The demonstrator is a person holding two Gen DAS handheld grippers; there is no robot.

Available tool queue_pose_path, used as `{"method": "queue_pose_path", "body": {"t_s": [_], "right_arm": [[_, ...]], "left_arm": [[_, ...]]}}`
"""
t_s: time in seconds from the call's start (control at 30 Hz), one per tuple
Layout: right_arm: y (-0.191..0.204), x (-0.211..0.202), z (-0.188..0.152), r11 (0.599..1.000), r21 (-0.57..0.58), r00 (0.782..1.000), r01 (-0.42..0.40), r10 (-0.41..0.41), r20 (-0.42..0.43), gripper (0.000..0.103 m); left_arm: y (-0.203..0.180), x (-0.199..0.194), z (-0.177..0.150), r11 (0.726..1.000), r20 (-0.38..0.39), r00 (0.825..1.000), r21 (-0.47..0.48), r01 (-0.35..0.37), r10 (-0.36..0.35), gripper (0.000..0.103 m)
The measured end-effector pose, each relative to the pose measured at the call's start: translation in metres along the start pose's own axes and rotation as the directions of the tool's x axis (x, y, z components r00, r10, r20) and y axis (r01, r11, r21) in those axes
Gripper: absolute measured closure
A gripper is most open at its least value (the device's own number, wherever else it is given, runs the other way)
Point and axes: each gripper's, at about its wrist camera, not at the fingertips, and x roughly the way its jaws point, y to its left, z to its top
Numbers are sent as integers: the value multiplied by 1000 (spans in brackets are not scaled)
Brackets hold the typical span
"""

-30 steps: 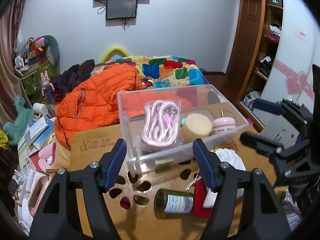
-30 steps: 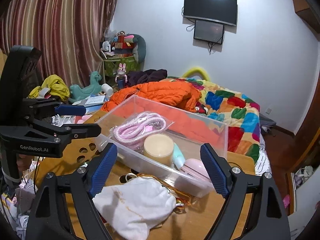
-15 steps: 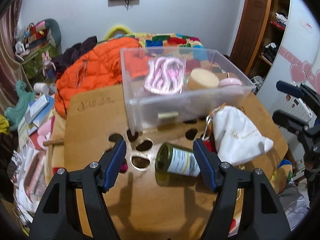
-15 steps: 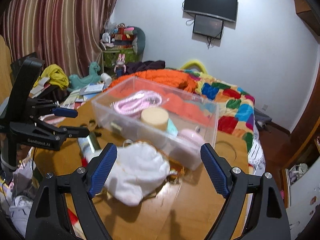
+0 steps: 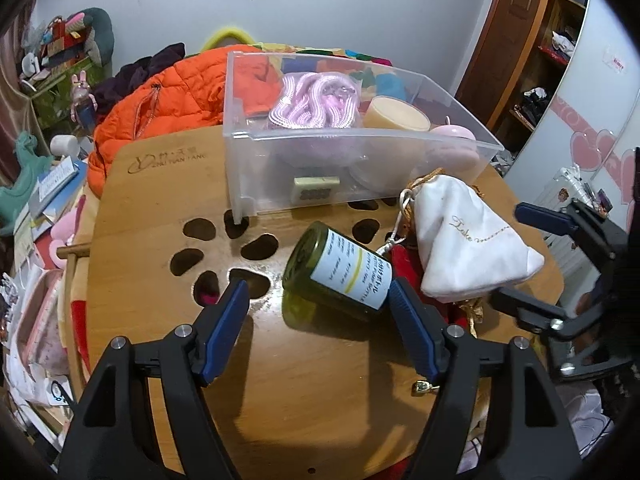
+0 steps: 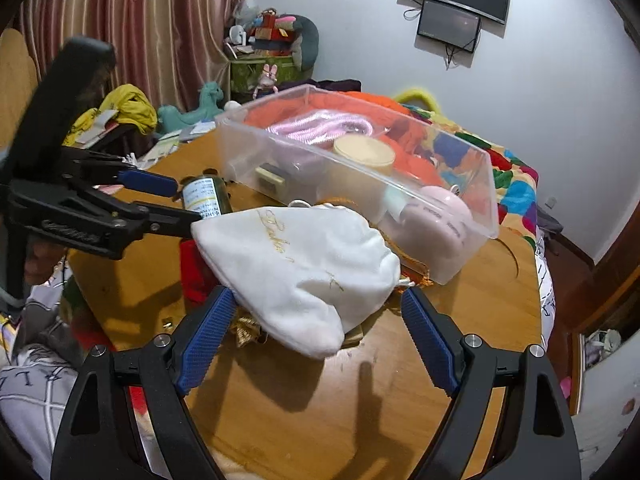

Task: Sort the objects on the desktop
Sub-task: 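Grasp the white drawstring pouch with the right tool while the left tool grasps the green bottle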

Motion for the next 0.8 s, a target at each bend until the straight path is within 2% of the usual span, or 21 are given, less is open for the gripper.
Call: {"method": "queue_pose_path", "body": {"t_s": [0.27, 0.37, 0.43, 0.5, 0.57, 0.67, 0.8], "right_arm": [[0, 20, 9, 999, -17, 999, -29, 30, 12, 21], [-2, 28, 8, 997, 4, 997, -74, 74, -4, 38], [-6, 27, 6, 997, 12, 997, -81, 81, 5, 44], [-10, 22, 6, 994, 26, 994, -106, 105, 14, 66], [-14, 17, 6, 991, 41, 991, -130, 130, 19, 72], [-23, 11, 6, 982, 76, 984, -175, 174, 23, 91], [-36, 1, 7, 971, 126, 979, -204, 200, 45, 93]], "left_arm": [[-3, 17, 7, 999, -35, 999, -29, 37, -38, 31], [-5, 25, 10, 998, -42, 998, -44, 50, -51, 31], [-6, 30, 11, 997, -48, 997, -52, 60, -62, 31], [-8, 34, 13, 996, -50, 996, -58, 74, -77, 31], [-11, 36, 14, 996, -49, 996, -55, 75, -78, 31], [-14, 38, 14, 996, -40, 996, -53, 77, -79, 32], [-14, 37, 13, 997, -29, 997, -51, 65, -66, 44]]}}
